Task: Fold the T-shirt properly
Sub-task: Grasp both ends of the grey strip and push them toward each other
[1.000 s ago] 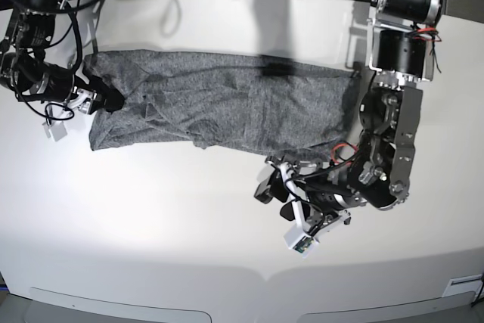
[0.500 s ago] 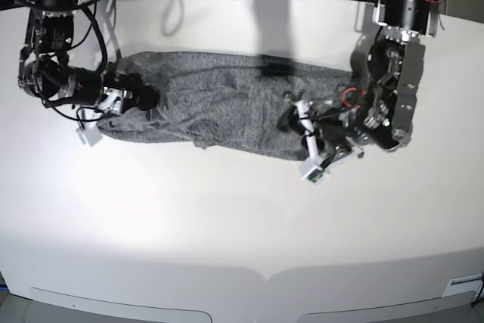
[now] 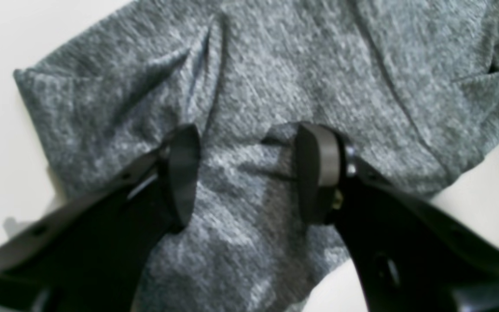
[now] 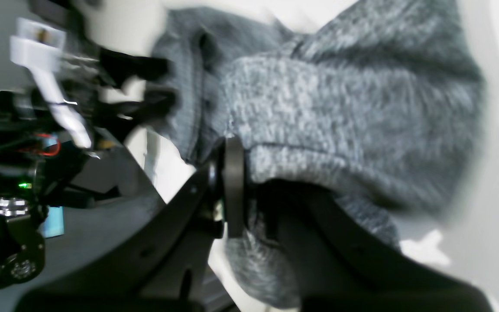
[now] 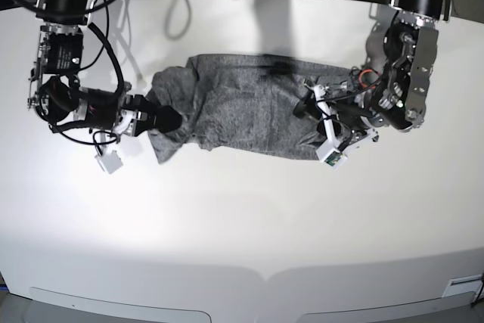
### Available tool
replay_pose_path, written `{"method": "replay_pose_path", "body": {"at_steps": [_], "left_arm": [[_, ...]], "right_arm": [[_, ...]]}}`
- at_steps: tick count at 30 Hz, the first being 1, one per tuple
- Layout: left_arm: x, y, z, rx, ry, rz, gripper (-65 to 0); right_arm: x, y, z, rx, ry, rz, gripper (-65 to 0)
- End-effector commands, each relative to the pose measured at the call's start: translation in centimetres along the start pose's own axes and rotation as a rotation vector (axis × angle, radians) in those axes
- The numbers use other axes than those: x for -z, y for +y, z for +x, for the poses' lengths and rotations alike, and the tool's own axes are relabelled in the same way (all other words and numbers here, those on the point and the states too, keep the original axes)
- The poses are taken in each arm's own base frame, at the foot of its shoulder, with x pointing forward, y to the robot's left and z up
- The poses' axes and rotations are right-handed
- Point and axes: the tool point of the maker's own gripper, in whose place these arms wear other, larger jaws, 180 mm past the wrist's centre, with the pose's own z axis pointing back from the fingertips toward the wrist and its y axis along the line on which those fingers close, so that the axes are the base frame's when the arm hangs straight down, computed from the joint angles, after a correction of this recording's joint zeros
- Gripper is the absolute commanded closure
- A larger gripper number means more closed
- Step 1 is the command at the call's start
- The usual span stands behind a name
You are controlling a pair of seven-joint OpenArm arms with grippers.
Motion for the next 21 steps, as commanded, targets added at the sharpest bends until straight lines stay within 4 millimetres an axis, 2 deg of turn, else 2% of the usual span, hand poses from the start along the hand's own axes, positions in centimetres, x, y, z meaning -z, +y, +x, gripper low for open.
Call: {"method": "replay_pose_path", "body": {"at_steps": [1, 7, 14, 18, 21], "left_arm": [[-0.4, 0.4, 1.5, 0.011, -0.037, 0.014, -34.3], [-0.4, 0.4, 1.4, 0.011, -0.035, 0.014, -34.3], [-0.5, 0.6, 1.4, 0.017, -0.021, 0.019, -34.3], [-1.4, 1.1, 2.9, 0.058, -0.015, 0.041, -34.4], [-2.5, 1.7, 4.8, 0.101, -0.045, 0.069, -34.3]], "right_arm": [[-0.5, 1.1, 1.9, -0.050, -0.049, 0.019, 0.0], [1.2, 5.0, 3.3, -0.135, -0.087, 0.089, 0.0], [6.1, 11.0, 3.7, -0.234, -0.018, 0.243, 0.0], [8.2, 14.5, 4.2, -0.293, 0.007, 0.319, 0.0], [9.7, 16.1, 4.3, -0.335, 0.029, 0.329, 0.0]]}}
